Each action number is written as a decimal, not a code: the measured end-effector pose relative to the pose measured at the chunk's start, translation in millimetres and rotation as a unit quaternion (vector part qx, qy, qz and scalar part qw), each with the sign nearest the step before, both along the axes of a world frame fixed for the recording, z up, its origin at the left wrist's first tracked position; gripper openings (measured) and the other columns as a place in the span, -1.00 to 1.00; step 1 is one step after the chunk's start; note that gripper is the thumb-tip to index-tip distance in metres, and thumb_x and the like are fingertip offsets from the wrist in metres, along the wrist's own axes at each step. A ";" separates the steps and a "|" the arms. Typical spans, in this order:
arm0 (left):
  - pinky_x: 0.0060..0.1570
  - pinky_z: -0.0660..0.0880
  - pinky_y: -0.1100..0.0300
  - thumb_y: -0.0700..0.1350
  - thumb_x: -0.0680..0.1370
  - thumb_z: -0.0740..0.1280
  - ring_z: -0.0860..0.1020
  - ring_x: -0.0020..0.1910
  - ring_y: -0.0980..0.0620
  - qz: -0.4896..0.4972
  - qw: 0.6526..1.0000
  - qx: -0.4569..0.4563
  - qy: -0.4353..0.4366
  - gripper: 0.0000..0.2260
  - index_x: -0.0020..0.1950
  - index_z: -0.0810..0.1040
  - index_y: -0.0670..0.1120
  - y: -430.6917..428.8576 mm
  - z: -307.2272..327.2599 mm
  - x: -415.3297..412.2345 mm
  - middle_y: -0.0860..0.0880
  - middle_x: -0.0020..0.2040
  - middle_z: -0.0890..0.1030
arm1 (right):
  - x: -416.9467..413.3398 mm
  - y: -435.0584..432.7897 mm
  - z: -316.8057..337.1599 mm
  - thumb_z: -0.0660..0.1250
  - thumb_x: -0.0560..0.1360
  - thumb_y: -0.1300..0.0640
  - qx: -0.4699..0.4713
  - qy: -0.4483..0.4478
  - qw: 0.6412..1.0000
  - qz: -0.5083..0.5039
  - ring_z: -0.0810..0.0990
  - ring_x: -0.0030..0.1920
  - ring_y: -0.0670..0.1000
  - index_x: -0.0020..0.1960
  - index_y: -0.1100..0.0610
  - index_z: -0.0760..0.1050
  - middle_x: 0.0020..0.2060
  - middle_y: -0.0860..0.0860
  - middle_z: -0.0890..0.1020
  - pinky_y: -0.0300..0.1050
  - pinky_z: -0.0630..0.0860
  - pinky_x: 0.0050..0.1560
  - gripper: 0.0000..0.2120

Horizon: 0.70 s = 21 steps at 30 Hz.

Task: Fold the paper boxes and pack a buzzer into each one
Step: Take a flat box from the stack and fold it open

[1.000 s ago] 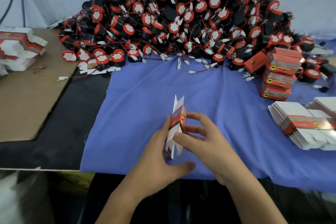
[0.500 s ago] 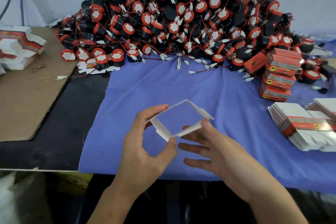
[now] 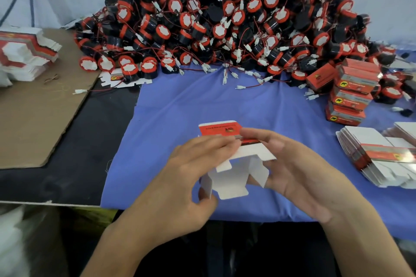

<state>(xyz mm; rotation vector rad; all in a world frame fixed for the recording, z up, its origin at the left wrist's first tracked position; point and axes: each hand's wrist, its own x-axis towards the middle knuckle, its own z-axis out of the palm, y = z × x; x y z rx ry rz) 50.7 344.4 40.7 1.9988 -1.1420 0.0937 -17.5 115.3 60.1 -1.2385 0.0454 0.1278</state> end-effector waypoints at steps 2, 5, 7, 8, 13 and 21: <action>0.46 0.31 0.18 -0.30 0.37 0.40 0.30 0.56 0.15 -0.006 1.000 0.010 0.013 -0.23 0.54 0.39 0.14 0.8 1.0 -0.2 0.27 0.51 0.40 | 0.0 5.0 -5.8 0.49 0.47 0.18 -0.039 0.005 0.999 -0.009 0.65 0.22 0.14 0.33 0.09 0.60 0.27 0.13 0.64 0.05 0.63 0.12 -0.57; 0.45 0.32 0.21 -0.32 0.38 0.38 0.33 0.56 0.08 -0.018 0.998 -0.003 0.053 -0.23 0.56 0.40 0.14 4.5 3.6 1.4 0.23 0.50 0.44 | -0.2 12.9 -10.5 0.48 0.42 0.28 -0.064 0.029 0.997 -0.022 0.66 0.22 0.16 0.27 0.06 0.63 0.24 0.10 0.67 0.08 0.65 0.14 -0.57; 0.43 0.35 0.21 -0.33 0.40 0.39 0.37 0.53 0.06 -0.029 0.997 -0.014 0.070 -0.23 0.56 0.39 0.15 5.1 5.4 2.4 0.20 0.48 0.47 | -0.3 16.8 -10.9 0.50 0.38 0.29 -0.079 0.035 0.996 -0.037 0.67 0.20 0.16 0.23 0.06 0.64 0.21 0.10 0.69 0.07 0.65 0.12 -0.57; 0.41 0.36 0.23 -0.33 0.41 0.42 0.40 0.51 0.07 -0.031 0.996 -0.021 0.076 -0.24 0.55 0.40 0.16 4.8 5.7 2.6 0.19 0.46 0.49 | 0.0 19.1 -10.4 0.52 0.36 0.30 -0.098 0.032 0.993 -0.050 0.68 0.15 0.13 0.17 0.05 0.65 0.17 0.10 0.70 0.03 0.65 0.06 -0.59; 0.39 0.34 0.29 -0.19 0.49 0.47 0.46 0.46 0.10 -0.041 0.990 -0.051 0.122 -0.34 0.53 0.41 0.20 6.0 3.4 1.1 0.20 0.40 0.56 | 0.6 24.2 -11.9 0.51 0.42 0.44 -0.187 0.025 0.976 -0.105 0.67 -0.02 0.15 -0.08 -0.02 0.63 0.01 0.14 0.73 -0.06 0.64 -0.15 -0.65; 0.33 0.45 0.04 0.20 0.25 0.63 0.51 0.38 0.16 -0.009 0.974 -0.070 0.217 -0.32 0.36 0.54 0.34 13.8 7.0 5.7 0.24 0.31 0.61 | -7.0 13.7 -3.3 0.57 0.40 -0.17 -0.120 0.053 0.991 -0.021 0.68 0.08 0.03 0.18 -0.05 0.68 0.16 0.12 0.69 -0.12 0.64 -0.03 -0.60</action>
